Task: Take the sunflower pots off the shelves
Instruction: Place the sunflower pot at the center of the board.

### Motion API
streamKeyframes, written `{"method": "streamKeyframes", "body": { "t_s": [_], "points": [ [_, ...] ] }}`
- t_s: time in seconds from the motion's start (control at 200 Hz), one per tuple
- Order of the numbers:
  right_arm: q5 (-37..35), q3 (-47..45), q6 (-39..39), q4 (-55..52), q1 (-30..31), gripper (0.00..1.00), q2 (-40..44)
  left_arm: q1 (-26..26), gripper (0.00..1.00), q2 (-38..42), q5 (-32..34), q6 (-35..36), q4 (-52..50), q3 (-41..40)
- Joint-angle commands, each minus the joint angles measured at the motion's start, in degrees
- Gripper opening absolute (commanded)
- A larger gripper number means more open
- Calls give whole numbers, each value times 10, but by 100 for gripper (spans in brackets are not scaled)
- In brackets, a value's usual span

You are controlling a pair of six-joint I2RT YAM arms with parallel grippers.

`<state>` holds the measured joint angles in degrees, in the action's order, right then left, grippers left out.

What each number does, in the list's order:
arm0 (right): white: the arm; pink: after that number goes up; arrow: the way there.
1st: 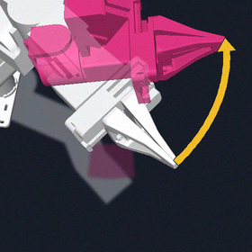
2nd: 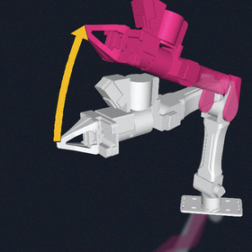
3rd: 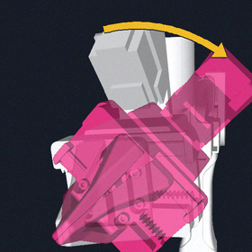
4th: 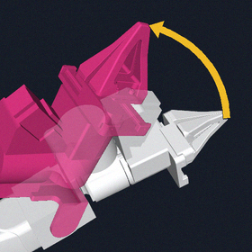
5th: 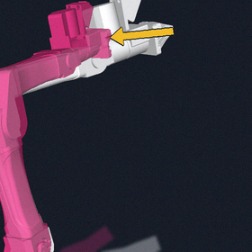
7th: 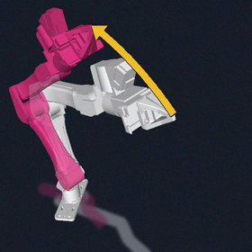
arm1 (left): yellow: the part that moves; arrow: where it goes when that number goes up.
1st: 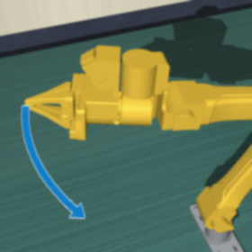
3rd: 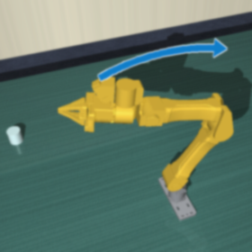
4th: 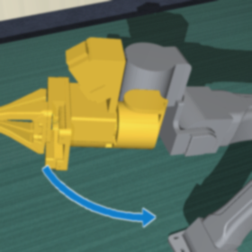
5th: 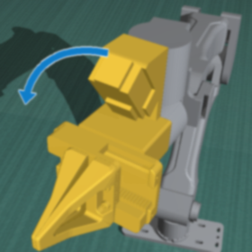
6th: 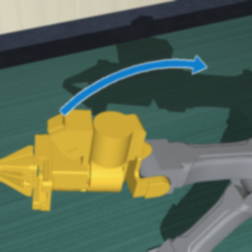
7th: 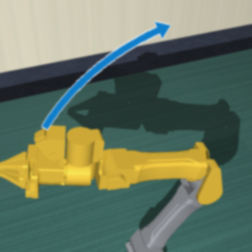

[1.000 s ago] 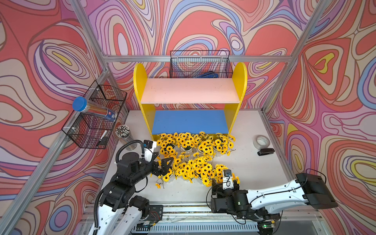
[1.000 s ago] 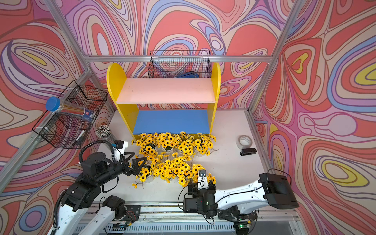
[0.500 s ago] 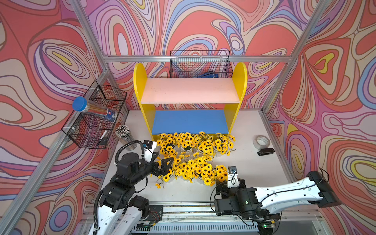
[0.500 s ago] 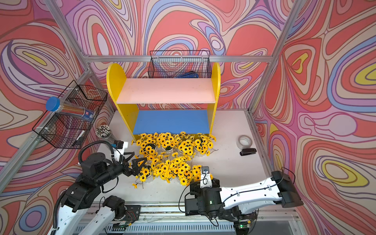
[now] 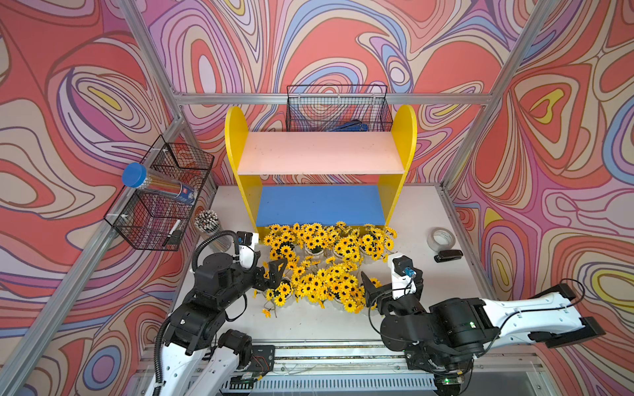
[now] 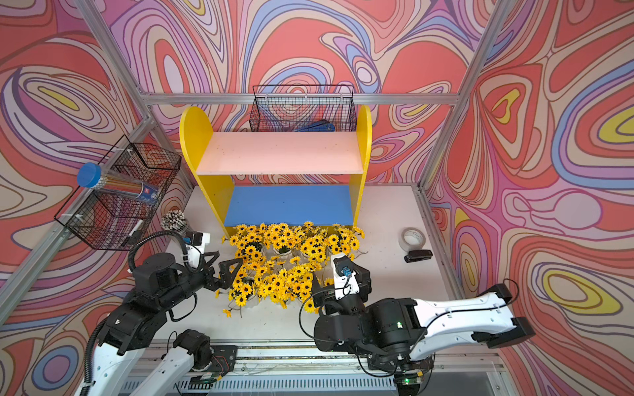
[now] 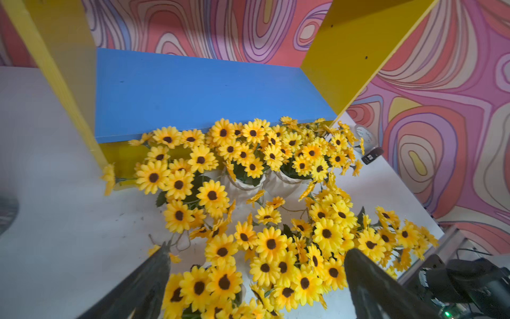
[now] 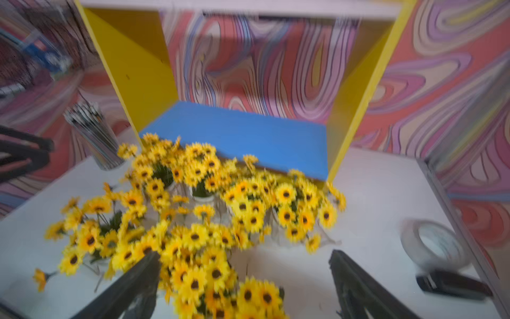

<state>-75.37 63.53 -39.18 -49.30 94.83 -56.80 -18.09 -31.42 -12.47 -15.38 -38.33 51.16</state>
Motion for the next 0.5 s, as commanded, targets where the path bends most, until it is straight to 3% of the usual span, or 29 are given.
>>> {"method": "streamKeyframes", "body": {
  "t_s": [0.0,0.04,0.095,0.135,0.18,0.275,0.431,0.496],
  "points": [
    [-125,-68,453,410,-16,98,-10,-5,100,-9,103,10,-42,59],
    [-88,-57,448,388,-39,98,-18,-4,100,-16,136,4,-53,73],
    [-34,-22,336,258,-76,98,-27,-4,100,-23,189,-18,-61,84],
    [26,-8,295,220,-125,98,-24,-4,100,-28,229,-45,-68,87],
    [109,-21,313,248,-184,98,-9,-5,100,-30,243,-64,-59,81],
    [263,-73,347,349,-326,98,37,-4,100,-13,209,-45,32,20],
    [504,-82,276,336,-617,98,13,-4,100,-36,280,-43,145,-65],
    [572,-104,245,357,-700,98,-10,-4,100,-65,293,-33,184,-88]
  ]
}}
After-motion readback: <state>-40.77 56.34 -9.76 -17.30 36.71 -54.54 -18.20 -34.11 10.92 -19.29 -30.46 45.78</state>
